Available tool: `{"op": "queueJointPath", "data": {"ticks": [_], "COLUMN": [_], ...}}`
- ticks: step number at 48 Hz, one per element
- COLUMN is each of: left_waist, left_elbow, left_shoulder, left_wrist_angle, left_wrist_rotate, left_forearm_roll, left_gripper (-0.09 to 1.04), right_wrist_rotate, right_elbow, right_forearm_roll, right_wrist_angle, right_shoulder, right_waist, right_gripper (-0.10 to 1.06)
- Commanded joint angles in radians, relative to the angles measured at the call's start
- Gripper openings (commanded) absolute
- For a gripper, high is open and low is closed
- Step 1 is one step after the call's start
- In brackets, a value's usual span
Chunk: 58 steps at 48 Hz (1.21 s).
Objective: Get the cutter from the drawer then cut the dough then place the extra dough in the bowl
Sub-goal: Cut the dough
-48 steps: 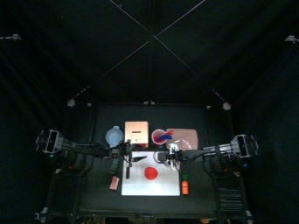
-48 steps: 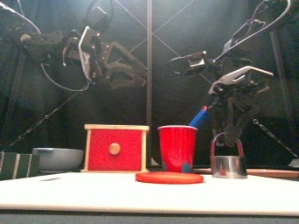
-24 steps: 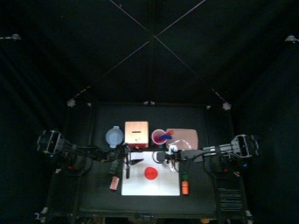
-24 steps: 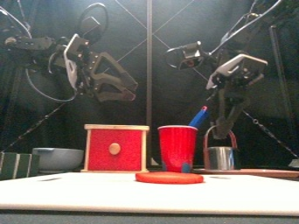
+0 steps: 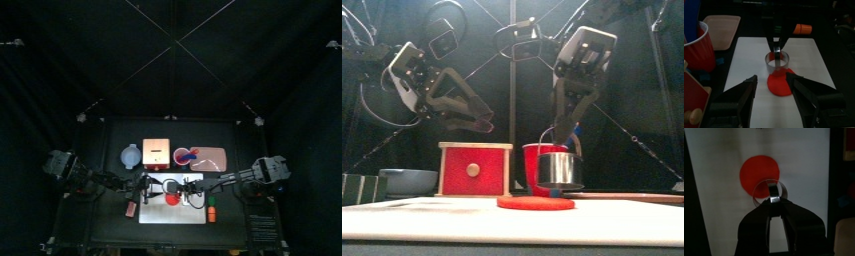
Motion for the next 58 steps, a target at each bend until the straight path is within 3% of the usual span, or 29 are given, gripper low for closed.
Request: {"op": "queueJointPath", "data": {"ticks": [1,29,58], "left_waist": [-0.002,-0.005,-0.006], "left_elbow": [-0.003,0.041,0.044], "left_shoulder": [-0.005,-0.005,-0.005], "left_wrist_angle": [-0.011,-0.011,-0.011], "left_wrist_rotate": [0.002,0.003,0.005], "left_forearm_roll": [-0.005,-0.044,-0.054], "left_gripper": [0.86,0.86,0.86], "right_wrist_rotate": [0.015,0.017,0.017], "right_elbow": [-0.066,-0.164,-0.166], "right_forearm_roll": [-0.035,-0.037,-0.060], "right_wrist_angle": [0.011,0.074,0.075], "right_shoulder": [0.008,0.092,0.107], "right_waist": [0.015,0.057,0.054], "right_gripper": [0.55,0.55,0.55]}}
